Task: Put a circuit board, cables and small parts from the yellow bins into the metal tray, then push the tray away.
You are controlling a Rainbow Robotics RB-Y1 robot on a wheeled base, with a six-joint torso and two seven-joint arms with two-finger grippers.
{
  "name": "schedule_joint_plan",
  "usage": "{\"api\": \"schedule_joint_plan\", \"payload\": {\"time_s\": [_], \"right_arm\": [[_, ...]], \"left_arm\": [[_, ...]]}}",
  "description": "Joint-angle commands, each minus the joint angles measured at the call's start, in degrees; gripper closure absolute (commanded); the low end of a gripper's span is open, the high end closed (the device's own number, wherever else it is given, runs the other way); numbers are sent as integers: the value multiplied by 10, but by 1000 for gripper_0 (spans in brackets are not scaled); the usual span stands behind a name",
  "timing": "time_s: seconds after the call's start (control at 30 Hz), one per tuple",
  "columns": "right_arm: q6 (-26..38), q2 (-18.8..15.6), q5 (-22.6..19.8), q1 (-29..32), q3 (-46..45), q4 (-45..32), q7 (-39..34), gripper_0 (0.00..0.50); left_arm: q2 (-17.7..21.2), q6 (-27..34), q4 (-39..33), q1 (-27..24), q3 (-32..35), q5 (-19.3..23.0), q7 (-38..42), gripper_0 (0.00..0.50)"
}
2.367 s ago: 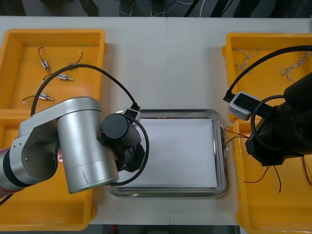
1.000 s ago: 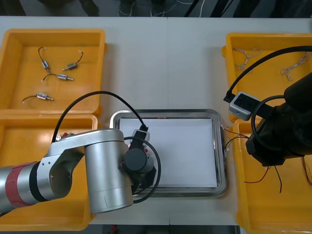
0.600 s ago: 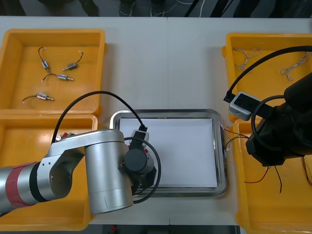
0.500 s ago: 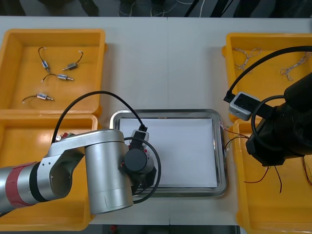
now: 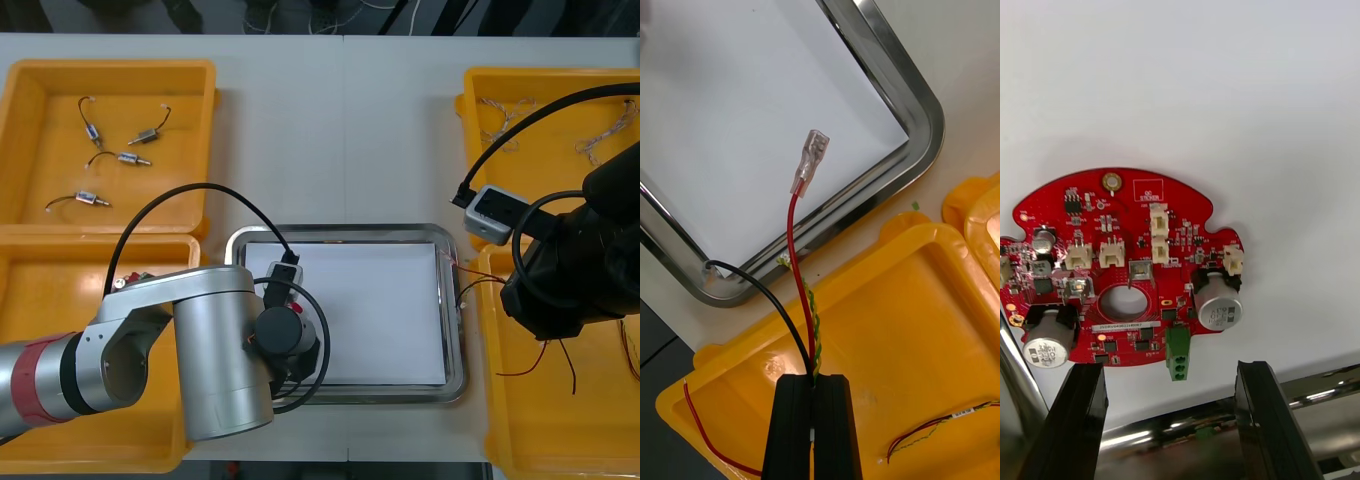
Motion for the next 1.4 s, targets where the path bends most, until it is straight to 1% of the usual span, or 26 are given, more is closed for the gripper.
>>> {"api": "schedule_joint_plan", "payload": {"time_s": [0.03,0.17,0.37,0.47,0.5,0.53,0.63,0.7,0.73,0.83,0.9,1.03,1.2,1.27,1.4], "right_arm": [[4,26,-9,-54,24,-5,36,500],[3,35,11,-80,60,-1,37,500],[3,69,49,-106,119,14,40,500],[1,89,64,-120,149,33,46,500],[1,91,65,-120,151,35,47,500],[-3,100,71,-123,161,44,50,500],[-15,108,79,-124,179,57,58,500],[-35,113,86,-129,199,69,69,500],[-40,114,90,-130,204,71,75,500],[-75,115,109,-130,228,81,124,500],[-84,115,113,-130,237,86,142,500],[-102,115,131,-129,261,92,185,500],[-105,125,166,-129,292,93,232,500],[-105,131,180,-129,305,94,244,500],[-105,148,201,-125,320,104,267,500]], "left_arm": [[2,-2,-28,2,5,-9,36,0],[6,5,-33,1,30,8,30,0],[14,41,-45,-5,81,53,17,0],[24,69,-57,-7,123,89,8,0],[25,71,-58,-7,127,92,7,0],[31,85,-64,-8,150,110,4,0],[40,103,-72,-8,180,133,-2,0],[50,118,-78,-11,209,159,-8,0],[53,122,-79,-11,218,165,-11,0],[70,148,-81,-12,274,204,-44,0],[76,158,-81,-12,294,218,-56,0],[94,188,-80,-11,355,255,-91,0],[121,191,-64,-11,429,308,-131,0],[130,191,-56,-11,449,323,-134,0],[150,191,-37,-11,480,334,-150,0]]}}
